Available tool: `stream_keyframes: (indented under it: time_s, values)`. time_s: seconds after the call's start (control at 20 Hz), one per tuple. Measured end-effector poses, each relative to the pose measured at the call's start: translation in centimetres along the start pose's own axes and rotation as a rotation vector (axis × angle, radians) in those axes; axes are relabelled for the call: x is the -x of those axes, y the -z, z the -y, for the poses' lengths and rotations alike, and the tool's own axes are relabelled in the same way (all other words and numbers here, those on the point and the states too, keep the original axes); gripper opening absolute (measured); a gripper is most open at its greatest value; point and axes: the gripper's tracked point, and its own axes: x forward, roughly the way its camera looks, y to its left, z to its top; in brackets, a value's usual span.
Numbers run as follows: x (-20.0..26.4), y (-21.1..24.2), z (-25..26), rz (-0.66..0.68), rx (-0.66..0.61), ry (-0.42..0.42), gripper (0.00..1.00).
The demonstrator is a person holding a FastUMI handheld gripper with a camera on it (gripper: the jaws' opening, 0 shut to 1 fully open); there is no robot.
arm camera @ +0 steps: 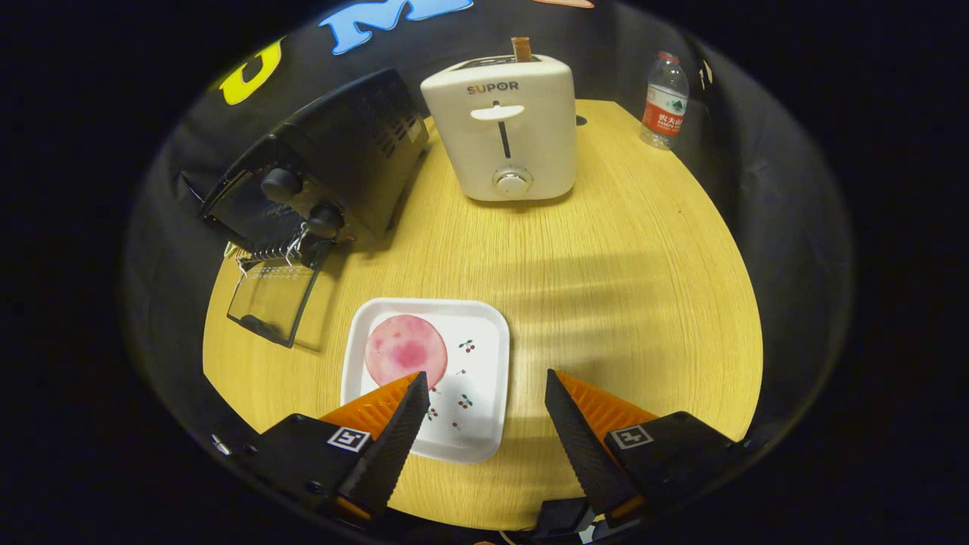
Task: Open the toaster oven, put the food inside, and close the toaster oven door.
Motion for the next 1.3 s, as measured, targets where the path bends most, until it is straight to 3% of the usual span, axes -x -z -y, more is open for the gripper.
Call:
stream_keyframes:
  time_s: [0.25,0.45,0.55,0.9,1.3]
  values:
    - [-1.6,1.6,0.0,-0.092,0.01,0.03,0.96]
    - [-1.9,1.3,1.0,-0.14,0.017,0.105,0.57]
    - [-1.8,1.2,0.5,-0.166,-0.003,0.077,0.38]
    - [-2.2,1.7,0.6,-0.216,-0.133,-0.026,0.05]
    - [-2.0,2.1,-0.2,-0.227,-0.277,-0.1,0.02]
